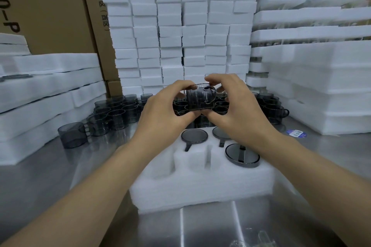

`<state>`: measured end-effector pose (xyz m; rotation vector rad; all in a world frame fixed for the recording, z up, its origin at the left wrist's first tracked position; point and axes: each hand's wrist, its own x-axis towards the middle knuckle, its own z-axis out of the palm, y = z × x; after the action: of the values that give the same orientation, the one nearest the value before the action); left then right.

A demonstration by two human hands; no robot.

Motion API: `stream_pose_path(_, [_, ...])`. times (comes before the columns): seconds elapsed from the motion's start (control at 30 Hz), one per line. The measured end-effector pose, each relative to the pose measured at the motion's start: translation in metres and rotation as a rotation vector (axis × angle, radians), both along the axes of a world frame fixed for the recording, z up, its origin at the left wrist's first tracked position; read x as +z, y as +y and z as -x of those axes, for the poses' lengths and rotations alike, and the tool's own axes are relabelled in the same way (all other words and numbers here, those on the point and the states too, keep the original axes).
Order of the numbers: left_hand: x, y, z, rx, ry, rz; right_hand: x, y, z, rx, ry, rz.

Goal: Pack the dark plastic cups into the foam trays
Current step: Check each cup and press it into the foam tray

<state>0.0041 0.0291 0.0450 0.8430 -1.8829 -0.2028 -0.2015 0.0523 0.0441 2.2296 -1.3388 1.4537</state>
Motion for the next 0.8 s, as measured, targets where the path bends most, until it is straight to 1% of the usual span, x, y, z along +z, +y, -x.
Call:
stream_pose_path(0.1, [-0.0002,0.0011,0.0021,-0.090,0.025,-0.072,-0.0005,-0.0008,0.0010,-0.012,-0.019,-0.070])
stream_pose_path(0.17, [-0.0005,0.0020,0.0026,-0.084,0.017,-0.085,-0.0013,-0.0011,0.0007,-0.061,0.009,-0.063])
stream_pose_path(0.27, [-0.0008,0.0029,0.0012,-0.035,-0.010,-0.039,-0.0009,-0.0002,0.0001,-0.147,0.098,-0.042])
stream_pose_path(0.37, [-0.0006,0.0034,0.0017,-0.008,-0.069,0.003,0.0009,0.0023,0.0002,-0.177,0.150,-0.015])
stream_pose_path(0.53, [0.0022,0.0017,-0.0009,0.064,-0.001,-0.049,0.0040,0.0059,-0.0031,-0.093,0.134,0.052])
stream_pose_path(0.6, [0.0023,0.0011,-0.0011,0.050,0.014,-0.072,0.0033,0.0062,-0.0028,-0.063,0.104,0.008])
stream_pose_path(0.7, [0.0021,0.0021,0.0006,0.033,0.021,-0.090,0.0017,0.0063,-0.0030,-0.030,0.055,-0.111])
stream_pose_path(0.8, [0.0022,0.0029,0.0009,0.014,0.012,-0.058,0.0020,0.0073,-0.0040,-0.050,0.071,-0.094])
